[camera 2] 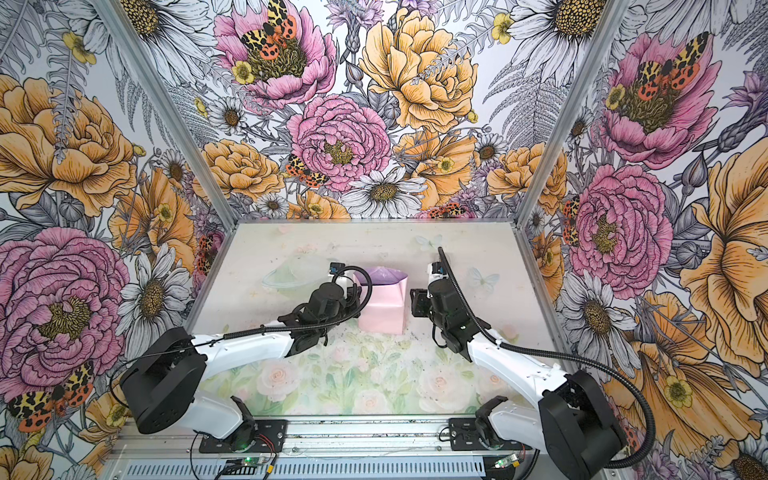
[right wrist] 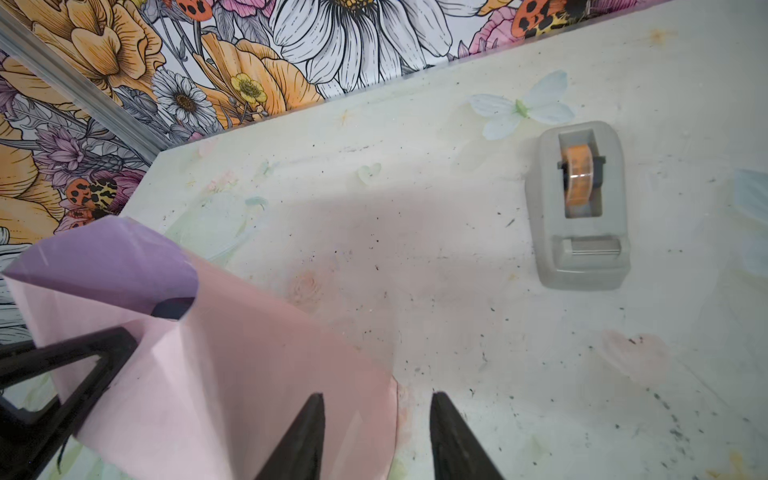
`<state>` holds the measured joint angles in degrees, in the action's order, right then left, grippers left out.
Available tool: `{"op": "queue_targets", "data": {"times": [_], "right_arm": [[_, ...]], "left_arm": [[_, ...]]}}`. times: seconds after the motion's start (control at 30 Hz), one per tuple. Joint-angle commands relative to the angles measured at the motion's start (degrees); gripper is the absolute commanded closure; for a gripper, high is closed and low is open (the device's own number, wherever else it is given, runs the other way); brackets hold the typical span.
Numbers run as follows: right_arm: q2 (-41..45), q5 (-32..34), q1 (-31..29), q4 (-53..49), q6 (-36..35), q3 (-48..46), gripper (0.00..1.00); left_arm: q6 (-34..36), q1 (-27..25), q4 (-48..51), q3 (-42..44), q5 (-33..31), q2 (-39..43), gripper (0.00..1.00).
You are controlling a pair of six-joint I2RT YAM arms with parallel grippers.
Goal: Wrap the gift box in paper
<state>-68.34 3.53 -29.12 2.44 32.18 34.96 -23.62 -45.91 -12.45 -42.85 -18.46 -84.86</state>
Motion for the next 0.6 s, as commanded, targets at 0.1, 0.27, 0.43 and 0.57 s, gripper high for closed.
{"op": "queue_targets", "data": {"times": [0.1,0.27,0.43,0.57], "right_arm": [[-1.1,-2.3,-1.3,6.1,0.2,0.4,0.55],[-3.5,-2.9,-1.9,6.8,0.1,0.5,0.54],[-5.0,-3.0,-2.2,7.4,0.2,0.3,0.54],[-4.7,-1.4,-1.9,7.6,-0.2,-0.3,0.53]], "left_arm": [[1.4,-0.3,1.2,-1.5,-1.0,0.3,0.79],[1.3,-0.4,1.2,-1.7,-0.7,0.0,0.79],[1.3,-0.5,1.2,-1.6,-0.8,0.2,0.79],[1.3,-0.5,1.2,-1.6,-0.8,0.1,0.79]]}}
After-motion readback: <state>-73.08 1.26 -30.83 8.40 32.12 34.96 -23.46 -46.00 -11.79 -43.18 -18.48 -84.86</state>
